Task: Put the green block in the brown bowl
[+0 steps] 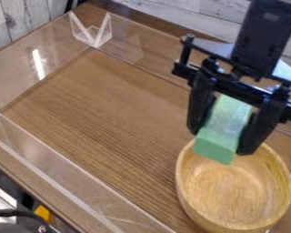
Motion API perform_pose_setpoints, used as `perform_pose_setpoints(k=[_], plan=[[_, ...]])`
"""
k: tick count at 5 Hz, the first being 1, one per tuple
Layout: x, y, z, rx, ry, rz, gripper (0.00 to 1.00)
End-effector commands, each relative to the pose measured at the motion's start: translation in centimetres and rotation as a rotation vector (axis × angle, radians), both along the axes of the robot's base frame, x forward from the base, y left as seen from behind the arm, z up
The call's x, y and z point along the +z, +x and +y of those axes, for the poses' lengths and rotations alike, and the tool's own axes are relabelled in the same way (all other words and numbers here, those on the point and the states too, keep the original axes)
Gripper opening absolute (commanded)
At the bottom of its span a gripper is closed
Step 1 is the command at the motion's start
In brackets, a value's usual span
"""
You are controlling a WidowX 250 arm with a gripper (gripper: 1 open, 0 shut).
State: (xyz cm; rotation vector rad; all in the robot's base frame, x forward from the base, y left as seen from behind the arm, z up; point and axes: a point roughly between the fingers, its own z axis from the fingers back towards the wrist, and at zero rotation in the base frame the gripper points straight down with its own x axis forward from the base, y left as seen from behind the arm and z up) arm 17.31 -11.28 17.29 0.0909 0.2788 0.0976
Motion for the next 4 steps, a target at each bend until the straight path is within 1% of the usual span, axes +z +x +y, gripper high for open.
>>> perform_pose_setpoints(k=[1, 2, 3, 4], plan=[[-0.4, -0.1, -0.6, -0.012, -0.031, -0.048, 0.00], [-2.4, 0.0, -1.0, -0.017, -0.036, -0.058, 0.00], [-4.1, 0.1, -0.4, 0.025, -0.038, -0.068, 0.00], [-5.3, 0.2, 0.3, 0.058, -0.042, -0.089, 0.00]])
